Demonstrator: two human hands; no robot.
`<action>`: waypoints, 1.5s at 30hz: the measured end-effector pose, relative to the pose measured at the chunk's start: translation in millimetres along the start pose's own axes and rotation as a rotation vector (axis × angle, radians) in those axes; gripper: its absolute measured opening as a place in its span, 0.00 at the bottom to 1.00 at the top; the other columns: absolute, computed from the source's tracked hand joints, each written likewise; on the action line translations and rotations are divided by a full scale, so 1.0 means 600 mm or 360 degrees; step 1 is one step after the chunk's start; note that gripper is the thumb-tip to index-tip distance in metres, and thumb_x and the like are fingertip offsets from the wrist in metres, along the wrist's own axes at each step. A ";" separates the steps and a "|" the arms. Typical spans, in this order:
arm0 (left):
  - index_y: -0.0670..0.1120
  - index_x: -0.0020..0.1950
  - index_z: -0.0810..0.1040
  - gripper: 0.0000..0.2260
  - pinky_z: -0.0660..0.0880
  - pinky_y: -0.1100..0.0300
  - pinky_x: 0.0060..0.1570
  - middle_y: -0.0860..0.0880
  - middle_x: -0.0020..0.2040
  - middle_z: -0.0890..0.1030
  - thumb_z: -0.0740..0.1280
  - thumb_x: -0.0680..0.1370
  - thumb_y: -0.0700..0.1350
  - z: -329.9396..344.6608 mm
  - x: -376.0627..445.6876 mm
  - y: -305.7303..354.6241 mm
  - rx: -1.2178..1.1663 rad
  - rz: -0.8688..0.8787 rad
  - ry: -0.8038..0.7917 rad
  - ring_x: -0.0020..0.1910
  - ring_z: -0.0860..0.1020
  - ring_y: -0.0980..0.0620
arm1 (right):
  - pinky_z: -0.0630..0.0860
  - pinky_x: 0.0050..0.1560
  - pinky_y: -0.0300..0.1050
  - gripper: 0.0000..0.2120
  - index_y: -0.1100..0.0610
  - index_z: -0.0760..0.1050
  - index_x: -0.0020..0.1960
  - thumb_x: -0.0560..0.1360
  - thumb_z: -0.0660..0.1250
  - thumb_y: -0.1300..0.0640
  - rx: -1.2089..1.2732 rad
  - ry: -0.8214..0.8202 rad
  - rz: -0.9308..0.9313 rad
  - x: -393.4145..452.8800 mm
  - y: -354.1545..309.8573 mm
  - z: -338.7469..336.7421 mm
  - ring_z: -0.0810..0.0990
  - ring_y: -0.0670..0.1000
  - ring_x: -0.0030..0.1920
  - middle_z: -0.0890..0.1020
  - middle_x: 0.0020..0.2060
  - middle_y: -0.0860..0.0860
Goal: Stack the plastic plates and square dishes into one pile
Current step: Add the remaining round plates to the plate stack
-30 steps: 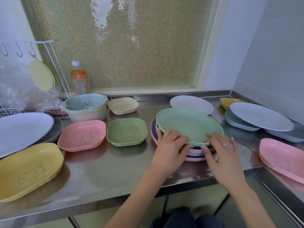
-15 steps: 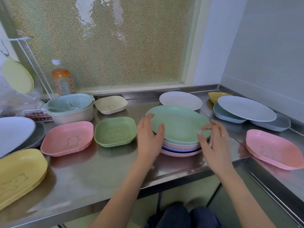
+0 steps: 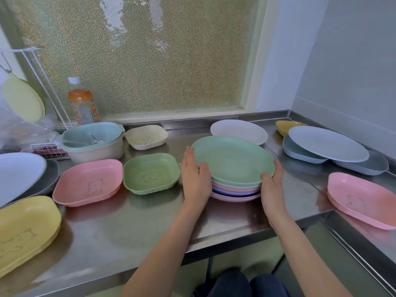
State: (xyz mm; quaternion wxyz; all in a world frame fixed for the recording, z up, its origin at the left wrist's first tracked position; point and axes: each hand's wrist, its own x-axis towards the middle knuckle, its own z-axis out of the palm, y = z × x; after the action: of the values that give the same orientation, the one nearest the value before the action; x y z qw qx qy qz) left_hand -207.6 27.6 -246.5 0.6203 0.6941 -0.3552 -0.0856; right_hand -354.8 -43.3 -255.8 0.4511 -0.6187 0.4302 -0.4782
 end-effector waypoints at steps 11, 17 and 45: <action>0.40 0.75 0.57 0.28 0.43 0.54 0.74 0.43 0.76 0.58 0.51 0.75 0.44 0.009 0.030 -0.019 0.0100 0.0046 -0.0078 0.76 0.54 0.48 | 0.60 0.61 0.41 0.25 0.50 0.53 0.75 0.79 0.50 0.59 -0.0163 0.0018 -0.0181 0.030 0.019 0.013 0.65 0.47 0.65 0.66 0.70 0.51; 0.43 0.76 0.55 0.23 0.47 0.55 0.74 0.45 0.77 0.57 0.52 0.81 0.44 0.001 0.020 -0.027 0.0144 0.0048 -0.0122 0.76 0.53 0.50 | 0.62 0.61 0.49 0.26 0.45 0.54 0.74 0.76 0.49 0.51 -0.0235 0.0070 -0.0204 0.040 0.033 0.013 0.65 0.55 0.68 0.67 0.71 0.52; 0.42 0.69 0.71 0.23 0.52 0.55 0.72 0.40 0.75 0.62 0.53 0.78 0.51 0.011 0.019 -0.035 0.0343 0.0417 0.0084 0.76 0.55 0.47 | 0.53 0.73 0.56 0.25 0.62 0.54 0.75 0.80 0.54 0.59 -0.0850 0.0563 -0.0382 0.193 0.004 -0.127 0.53 0.56 0.76 0.61 0.74 0.58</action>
State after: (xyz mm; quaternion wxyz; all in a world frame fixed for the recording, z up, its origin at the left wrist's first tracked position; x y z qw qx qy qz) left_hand -194.5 14.9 -263.8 0.5573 0.7062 -0.4334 0.0529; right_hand -409.4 -166.4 -224.0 0.1321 -0.6685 0.5360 -0.4983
